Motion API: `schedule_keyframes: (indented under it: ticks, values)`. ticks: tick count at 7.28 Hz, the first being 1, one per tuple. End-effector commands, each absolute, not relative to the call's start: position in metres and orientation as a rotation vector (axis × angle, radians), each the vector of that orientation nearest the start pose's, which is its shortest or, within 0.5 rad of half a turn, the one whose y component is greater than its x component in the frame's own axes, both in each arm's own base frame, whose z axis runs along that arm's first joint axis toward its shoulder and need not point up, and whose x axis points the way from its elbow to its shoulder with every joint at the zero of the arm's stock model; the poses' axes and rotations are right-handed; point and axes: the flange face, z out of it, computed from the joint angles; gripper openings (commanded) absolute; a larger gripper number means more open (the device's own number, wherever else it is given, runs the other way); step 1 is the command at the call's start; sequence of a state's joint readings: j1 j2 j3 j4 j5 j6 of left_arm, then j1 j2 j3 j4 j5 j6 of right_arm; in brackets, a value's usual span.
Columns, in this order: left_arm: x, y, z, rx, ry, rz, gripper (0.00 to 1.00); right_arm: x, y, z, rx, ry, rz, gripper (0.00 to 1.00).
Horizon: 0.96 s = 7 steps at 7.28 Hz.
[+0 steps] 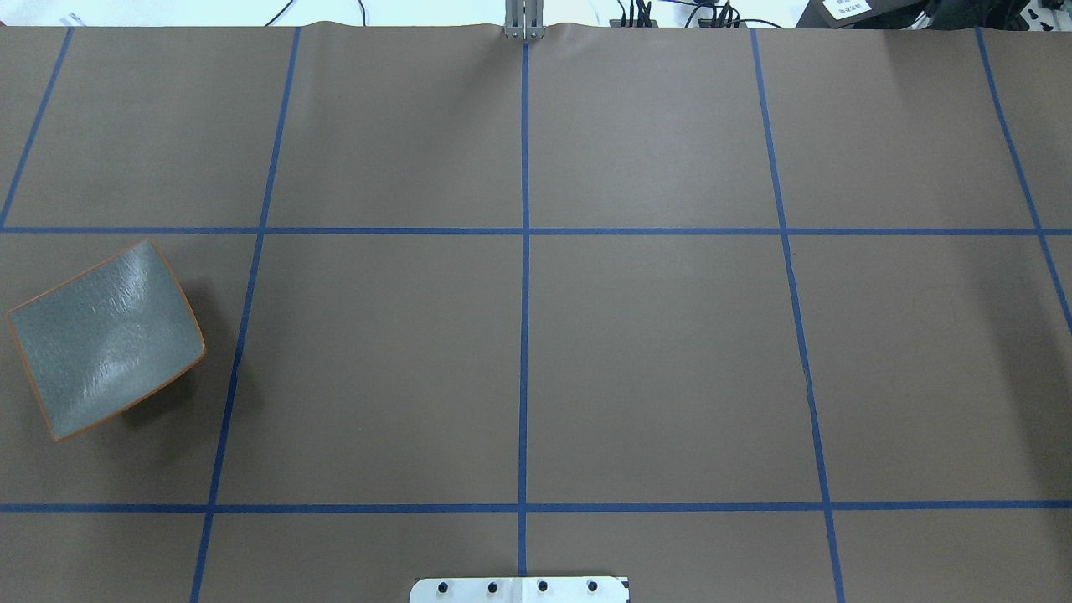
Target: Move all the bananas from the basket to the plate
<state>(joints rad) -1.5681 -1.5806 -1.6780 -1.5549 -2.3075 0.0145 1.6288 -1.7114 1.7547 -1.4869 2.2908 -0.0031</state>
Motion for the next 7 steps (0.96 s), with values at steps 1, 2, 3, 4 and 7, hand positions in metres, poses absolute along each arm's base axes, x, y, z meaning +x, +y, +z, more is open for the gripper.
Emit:
schedule_keyframes:
  ticks: [1,2,3,4,7]
  values:
    - [-0.067,-0.499,0.595,0.123,0.712,0.062,1.0,0.094,-0.429,0.63,0.14,-0.719,0.013,1.0]
    - [-0.066,-0.499,0.594,0.126,0.712,0.061,1.0,0.093,-0.427,0.629,0.139,-0.731,0.011,1.0]
    - [-0.066,-0.499,0.594,0.125,0.71,0.061,1.0,0.093,-0.426,0.629,0.14,-0.733,0.011,1.0]
    - [-0.065,-0.498,0.595,0.123,0.709,0.064,1.0,0.094,-0.427,0.63,0.139,-0.722,0.016,1.0]
    - [-0.064,-0.496,0.597,0.118,0.712,0.067,1.0,0.096,-0.462,0.607,0.257,-0.7,-0.026,1.0]
